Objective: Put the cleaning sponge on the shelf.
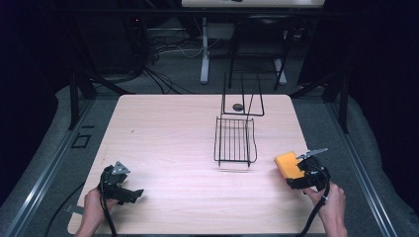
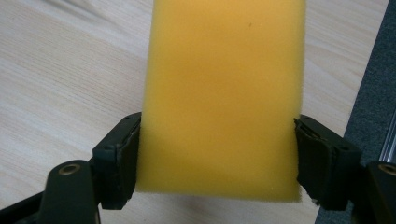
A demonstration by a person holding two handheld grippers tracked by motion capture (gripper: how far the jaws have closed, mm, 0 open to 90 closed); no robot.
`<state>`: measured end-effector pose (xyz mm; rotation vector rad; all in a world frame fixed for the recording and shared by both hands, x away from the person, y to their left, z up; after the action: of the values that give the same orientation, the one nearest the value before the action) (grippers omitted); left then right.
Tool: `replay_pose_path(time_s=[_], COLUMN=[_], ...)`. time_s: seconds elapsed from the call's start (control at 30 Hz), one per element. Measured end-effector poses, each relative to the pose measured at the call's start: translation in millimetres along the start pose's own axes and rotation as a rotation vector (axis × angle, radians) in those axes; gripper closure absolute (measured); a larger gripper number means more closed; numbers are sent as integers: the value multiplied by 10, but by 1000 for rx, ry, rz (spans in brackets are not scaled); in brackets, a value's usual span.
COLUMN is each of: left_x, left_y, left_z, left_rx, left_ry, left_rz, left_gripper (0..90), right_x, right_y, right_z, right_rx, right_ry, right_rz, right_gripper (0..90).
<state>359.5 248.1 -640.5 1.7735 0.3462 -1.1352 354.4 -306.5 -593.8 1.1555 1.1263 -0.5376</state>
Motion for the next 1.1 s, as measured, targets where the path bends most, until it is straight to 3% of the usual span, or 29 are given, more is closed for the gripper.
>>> replay_pose_path(time_s=[0.23,0.7,0.73,1.07,1.1], left_x=[-3,-14,-14,-21,-21], left_y=[2,28,30,42,42], left_z=[-3,26,27,-4,-4], left_rx=[6,35,36,37,39], left_ry=[3,7,8,37,38], left_rz=[3,17,18,33,33], left_gripper=[0,0,0,0,0], right_x=[-41,-184,-177,-273,-302], right_y=[33,80,98,187,191], right_z=[-25,-43,-66,-159,-158], right_rx=[16,8,18,3,-22], right_ry=[17,19,31,41,37], right_rz=[33,38,58,68,53], right_gripper=[244,245,245,246,246])
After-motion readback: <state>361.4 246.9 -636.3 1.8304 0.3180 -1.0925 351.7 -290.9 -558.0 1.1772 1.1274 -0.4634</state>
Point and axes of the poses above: each handheld gripper's, and its own axes: x roughly forward along the jaws, y roughly out of its top, z roughly to its right, the point moved 9 cm from there along x, roughly forward along the jaws, and after that the axes turned 5 degrees about y, right-handed, at the moved point
